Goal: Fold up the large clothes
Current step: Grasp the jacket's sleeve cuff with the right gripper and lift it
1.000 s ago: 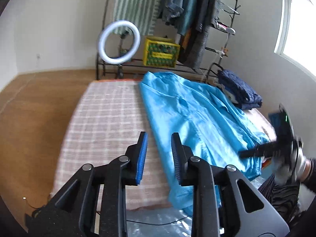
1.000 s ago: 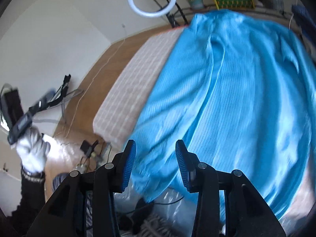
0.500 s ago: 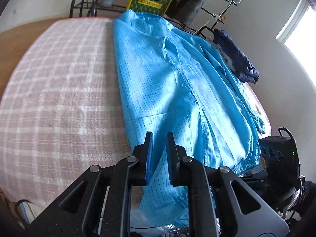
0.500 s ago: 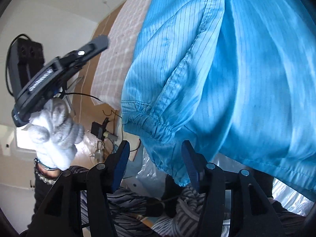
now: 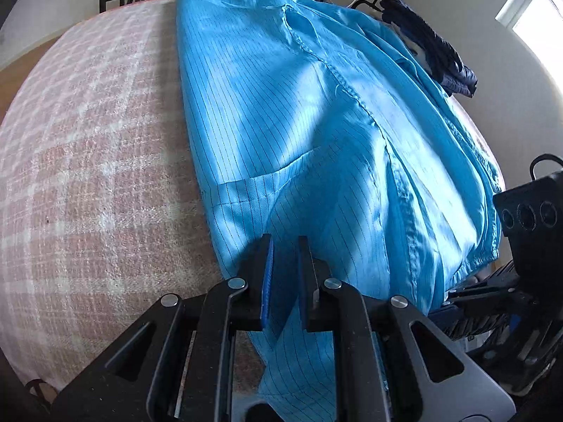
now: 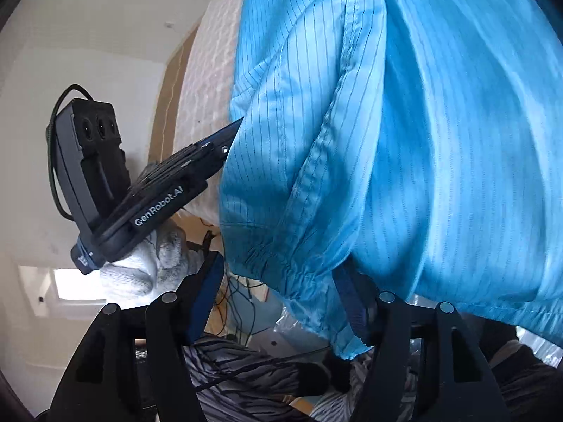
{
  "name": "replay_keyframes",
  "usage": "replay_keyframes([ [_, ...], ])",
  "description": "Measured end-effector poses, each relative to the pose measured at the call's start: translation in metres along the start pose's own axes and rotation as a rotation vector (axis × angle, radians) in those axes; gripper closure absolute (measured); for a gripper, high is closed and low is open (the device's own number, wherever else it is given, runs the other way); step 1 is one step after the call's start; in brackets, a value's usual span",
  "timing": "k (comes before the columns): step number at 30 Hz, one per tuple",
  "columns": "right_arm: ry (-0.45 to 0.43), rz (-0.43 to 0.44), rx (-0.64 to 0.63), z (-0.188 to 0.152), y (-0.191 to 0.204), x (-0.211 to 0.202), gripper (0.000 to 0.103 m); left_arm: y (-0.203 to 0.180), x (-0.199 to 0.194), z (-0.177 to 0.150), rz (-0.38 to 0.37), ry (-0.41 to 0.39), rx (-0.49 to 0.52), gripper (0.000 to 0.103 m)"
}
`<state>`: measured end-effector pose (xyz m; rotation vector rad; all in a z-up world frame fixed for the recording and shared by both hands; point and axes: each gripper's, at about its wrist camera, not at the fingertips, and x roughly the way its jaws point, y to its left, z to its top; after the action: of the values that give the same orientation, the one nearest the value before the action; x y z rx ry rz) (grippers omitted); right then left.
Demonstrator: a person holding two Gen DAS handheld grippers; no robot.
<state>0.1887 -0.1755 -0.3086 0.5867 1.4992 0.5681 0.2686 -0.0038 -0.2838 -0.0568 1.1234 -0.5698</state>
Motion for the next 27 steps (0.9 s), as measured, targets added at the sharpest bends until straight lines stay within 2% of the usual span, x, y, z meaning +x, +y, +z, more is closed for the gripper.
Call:
replay_keyframes([
  [1, 0.004, -0.018, -0.021, -0.001, 0.002, 0.002, 0.051, 0.002, 0.000, 0.000, -0.005, 0.001, -0.013, 0.092],
  [2, 0.013, -0.028, -0.034, -0.001, 0.003, 0.005, 0.073, 0.006, 0.000, 0.000, -0.015, 0.002, -0.030, 0.092],
  [4, 0.039, 0.006, -0.028, -0.003, 0.001, 0.009, 0.090, 0.011, 0.000, 0.001, -0.036, 0.005, -0.056, 0.093],
  [5, 0.039, 0.023, -0.023, -0.004, 0.000, 0.007, 0.094, 0.013, 0.001, 0.000, -0.033, 0.005, -0.061, 0.095],
  [6, 0.034, 0.022, -0.032, -0.006, 0.001, 0.003, 0.094, 0.013, 0.001, 0.000, -0.021, 0.004, -0.057, 0.100],
  [9, 0.026, 0.074, -0.046, -0.013, 0.004, -0.021, 0.096, 0.017, 0.000, 0.001, -0.030, 0.006, -0.067, 0.100],
  [11, -0.013, 0.134, -0.050, -0.016, 0.000, -0.046, 0.096, 0.019, 0.000, 0.002, -0.039, 0.005, -0.082, 0.100],
  [12, -0.032, 0.134, -0.052, -0.017, -0.005, -0.055, 0.096, 0.018, 0.000, 0.001, -0.037, 0.004, -0.078, 0.100],
  [14, -0.008, 0.051, -0.050, -0.021, -0.018, -0.050, 0.096, 0.017, -0.001, 0.001, -0.033, 0.002, -0.069, 0.100],
  [16, 0.055, -0.049, -0.033, -0.028, -0.036, -0.033, 0.096, 0.016, 0.000, 0.002, -0.029, 0.003, -0.068, 0.100],
  [18, 0.075, -0.084, -0.030, -0.035, -0.047, -0.028, 0.096, 0.015, -0.002, 0.001, -0.015, -0.001, -0.059, 0.100],
  [21, 0.073, -0.085, -0.067, -0.038, -0.046, -0.038, 0.097, 0.014, -0.006, 0.000, 0.021, -0.010, -0.038, 0.100],
  [22, 0.063, -0.102, -0.100, -0.039, -0.042, -0.045, 0.096, 0.014, -0.008, 0.000, 0.029, -0.015, -0.042, 0.100],
  [24, 0.039, -0.167, -0.180, -0.038, -0.030, -0.061, 0.088, 0.018, -0.017, -0.002, 0.029, -0.035, -0.071, 0.100],
  [26, -0.031, -0.238, -0.252, -0.041, -0.022, -0.079, 0.046, 0.024, -0.028, -0.007, 0.028, -0.054, -0.114, 0.096],
  [27, -0.065, -0.262, -0.272, -0.042, -0.022, -0.085, 0.038, 0.028, -0.032, -0.011, 0.004, -0.053, -0.141, 0.087],
])
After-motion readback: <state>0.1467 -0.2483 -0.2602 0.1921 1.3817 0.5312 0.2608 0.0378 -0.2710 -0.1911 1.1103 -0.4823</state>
